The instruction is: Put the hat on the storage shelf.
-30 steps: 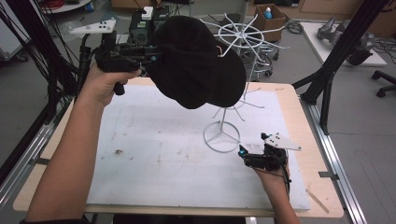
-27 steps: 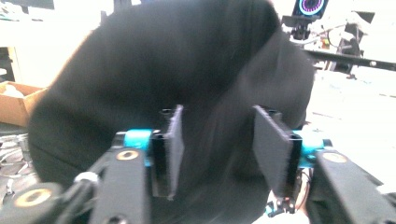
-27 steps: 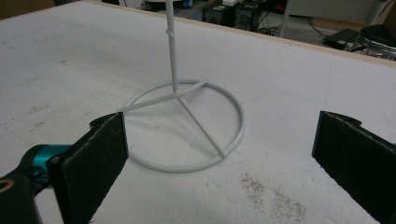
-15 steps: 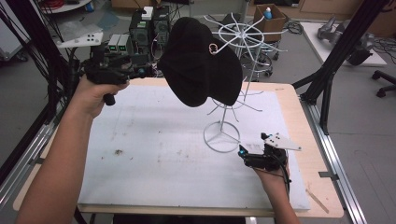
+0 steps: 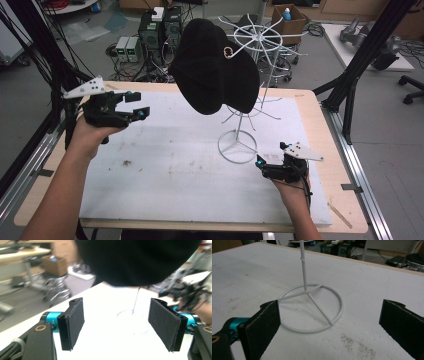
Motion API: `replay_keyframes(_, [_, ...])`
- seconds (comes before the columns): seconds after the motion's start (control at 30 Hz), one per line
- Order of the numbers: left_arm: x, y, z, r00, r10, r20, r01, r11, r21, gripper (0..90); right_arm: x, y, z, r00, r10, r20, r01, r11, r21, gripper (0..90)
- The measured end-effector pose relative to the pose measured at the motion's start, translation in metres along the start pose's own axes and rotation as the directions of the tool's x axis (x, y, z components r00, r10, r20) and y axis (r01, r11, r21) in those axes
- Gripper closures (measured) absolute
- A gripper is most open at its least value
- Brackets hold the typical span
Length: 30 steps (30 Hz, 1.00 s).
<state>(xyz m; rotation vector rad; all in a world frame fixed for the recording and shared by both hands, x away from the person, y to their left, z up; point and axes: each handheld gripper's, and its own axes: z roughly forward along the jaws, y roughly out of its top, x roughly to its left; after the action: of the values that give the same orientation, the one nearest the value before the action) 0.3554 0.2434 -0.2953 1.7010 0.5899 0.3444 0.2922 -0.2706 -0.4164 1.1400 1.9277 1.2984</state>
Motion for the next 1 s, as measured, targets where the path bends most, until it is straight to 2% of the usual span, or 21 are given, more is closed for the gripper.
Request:
replay_keyframes(0.03, [0.000,0.000,0.000,1.0000,0.000,0.000,0.000,1.0000,0.000,28.7,0.000,0.000,0.000,1.0000,0.000,0.000,0.000,1.000,0.000,2.5])
replay_keyframes(0.2, [-0.003,-0.034,-0.008,0.9992,-0.036,-0.016,0.036,0.9993,-0.011,27.7,0.001,0.000,0.002,1.0000,-0.003,0.000,0.003,1.000,0.012,2.5])
replay_keyframes(0.5, [-0.007,-0.042,-0.016,0.9986,-0.044,-0.028,0.043,0.9985,-0.035,26.3,-0.001,-0.001,0.004,1.0000,0.001,0.004,-0.001,1.000,0.013,2.5])
replay_keyframes(0.6, [-0.007,-0.043,-0.020,0.9984,-0.036,-0.043,0.034,0.9990,-0.030,24.8,-0.002,-0.001,0.004,0.9999,0.012,0.004,-0.012,1.000,0.010,2.4])
replay_keyframes(0.67, [-0.004,-0.050,-0.023,0.9971,-0.046,-0.061,0.044,0.9984,-0.036,24.2,-0.005,-0.001,0.004,0.9998,0.019,0.000,-0.019,1.000,0.008,2.5])
replay_keyframes(0.77, [0.001,-0.064,-0.024,0.9940,-0.067,-0.086,0.066,0.9976,-0.020,22.1,-0.006,-0.002,0.005,0.9994,0.034,-0.001,-0.034,0.999,0.011,2.5])
replay_keyframes(0.8, [0.006,-0.074,-0.022,0.9917,-0.086,-0.095,0.086,0.9963,-0.003,21.0,-0.008,-0.002,0.006,0.9988,0.049,0.000,-0.049,0.999,0.014,2.4])
replay_keyframes(0.83, [0.006,-0.074,-0.022,0.9917,-0.086,-0.095,0.086,0.9963,-0.003,20.2,-0.008,-0.002,0.006,0.9988,0.049,0.000,-0.049,0.999,0.014,2.4])
replay_keyframes(0.93, [0.011,-0.086,-0.019,0.9878,-0.083,-0.132,0.087,0.9959,0.023,17.5,-0.008,-0.003,0.005,0.9991,0.041,-0.002,-0.041,0.999,0.023,2.4])
replay_keyframes(1.0, [0.012,-0.093,-0.016,0.9873,-0.080,-0.137,0.087,0.9955,0.040,16.7,-0.009,-0.003,0.005,0.9994,0.036,-0.001,-0.036,0.999,0.024,2.5])
